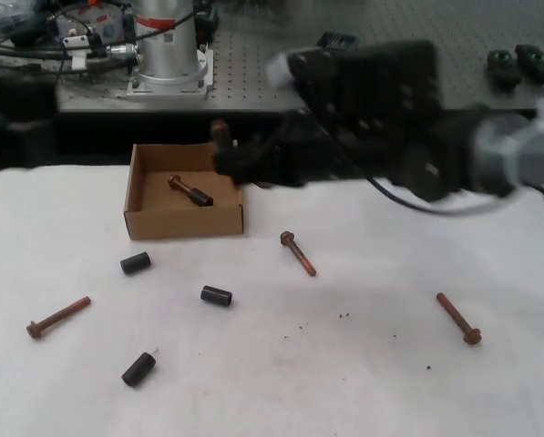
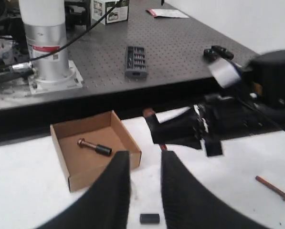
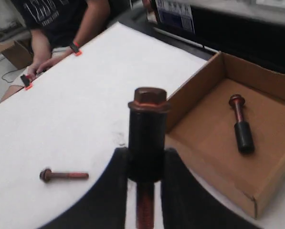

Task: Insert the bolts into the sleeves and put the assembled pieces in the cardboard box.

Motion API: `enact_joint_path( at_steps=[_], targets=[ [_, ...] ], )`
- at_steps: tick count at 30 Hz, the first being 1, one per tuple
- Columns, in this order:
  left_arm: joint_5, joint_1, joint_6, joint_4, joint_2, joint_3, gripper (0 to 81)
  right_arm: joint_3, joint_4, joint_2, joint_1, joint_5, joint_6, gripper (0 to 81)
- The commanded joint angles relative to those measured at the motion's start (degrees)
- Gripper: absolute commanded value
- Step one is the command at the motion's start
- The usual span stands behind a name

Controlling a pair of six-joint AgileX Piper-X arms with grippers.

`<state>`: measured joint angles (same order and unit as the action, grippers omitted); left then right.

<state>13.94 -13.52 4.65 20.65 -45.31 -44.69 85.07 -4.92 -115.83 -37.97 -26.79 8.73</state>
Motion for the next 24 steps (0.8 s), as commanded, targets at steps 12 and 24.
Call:
enact_joint_path(
  at_steps=[12,24],
  targets=[
    [1.12,0.18,-0.71,15.25,3.62,-0.56,11.1,30.16,-20.69,-18.07,0.27,5.64,5.62,3.9],
    [4.88,0.18,2.25,20.84,8.27,-0.56,11.1,31.93,-21.27,-21.86,0.27,7.02,6.22,4.3]
  ],
)
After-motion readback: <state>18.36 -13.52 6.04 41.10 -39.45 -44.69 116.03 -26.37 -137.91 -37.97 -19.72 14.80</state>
